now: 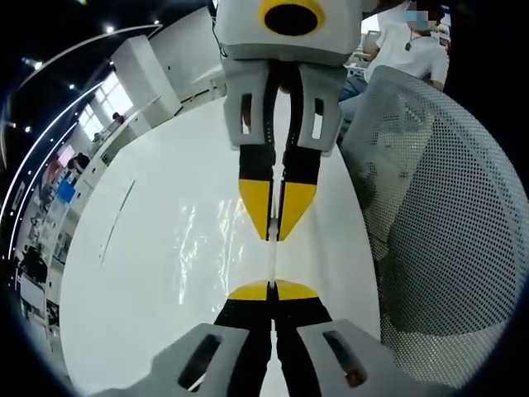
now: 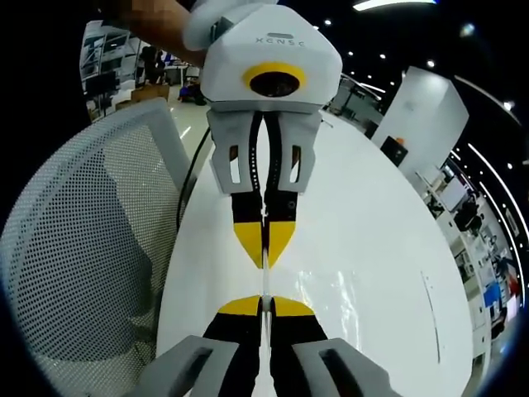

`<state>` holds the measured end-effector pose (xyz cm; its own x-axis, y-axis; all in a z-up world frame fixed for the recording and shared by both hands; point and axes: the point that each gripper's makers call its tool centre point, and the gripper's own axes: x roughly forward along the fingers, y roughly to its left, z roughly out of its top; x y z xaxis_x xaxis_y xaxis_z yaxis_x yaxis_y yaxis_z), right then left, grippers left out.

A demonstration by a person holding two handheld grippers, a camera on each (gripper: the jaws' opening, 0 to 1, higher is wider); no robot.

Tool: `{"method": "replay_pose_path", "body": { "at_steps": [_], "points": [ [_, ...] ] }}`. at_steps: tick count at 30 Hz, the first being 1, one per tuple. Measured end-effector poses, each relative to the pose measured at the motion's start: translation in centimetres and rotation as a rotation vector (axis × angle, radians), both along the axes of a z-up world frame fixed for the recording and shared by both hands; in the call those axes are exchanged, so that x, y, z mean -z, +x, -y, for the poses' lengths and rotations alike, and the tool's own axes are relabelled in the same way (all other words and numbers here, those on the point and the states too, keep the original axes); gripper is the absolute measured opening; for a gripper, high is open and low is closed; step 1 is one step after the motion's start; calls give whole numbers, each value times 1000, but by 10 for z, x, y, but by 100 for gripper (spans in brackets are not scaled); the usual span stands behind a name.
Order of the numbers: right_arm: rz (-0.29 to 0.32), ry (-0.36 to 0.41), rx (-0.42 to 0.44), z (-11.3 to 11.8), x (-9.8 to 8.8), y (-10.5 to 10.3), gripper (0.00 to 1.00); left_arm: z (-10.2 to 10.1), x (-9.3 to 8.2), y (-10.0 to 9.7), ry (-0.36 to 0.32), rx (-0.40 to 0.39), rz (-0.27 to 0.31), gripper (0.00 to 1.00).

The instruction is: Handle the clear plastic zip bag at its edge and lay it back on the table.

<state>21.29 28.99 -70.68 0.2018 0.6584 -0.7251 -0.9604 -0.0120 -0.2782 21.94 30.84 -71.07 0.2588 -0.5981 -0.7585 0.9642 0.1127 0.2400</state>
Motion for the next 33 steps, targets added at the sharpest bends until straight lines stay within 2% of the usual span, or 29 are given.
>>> {"method": "replay_pose_path", "body": {
  "at_steps": [33],
  "points": [
    [-2,-8,17,8,3,3,0,-15,-1,3,11,-19,6,0]
  ]
}}
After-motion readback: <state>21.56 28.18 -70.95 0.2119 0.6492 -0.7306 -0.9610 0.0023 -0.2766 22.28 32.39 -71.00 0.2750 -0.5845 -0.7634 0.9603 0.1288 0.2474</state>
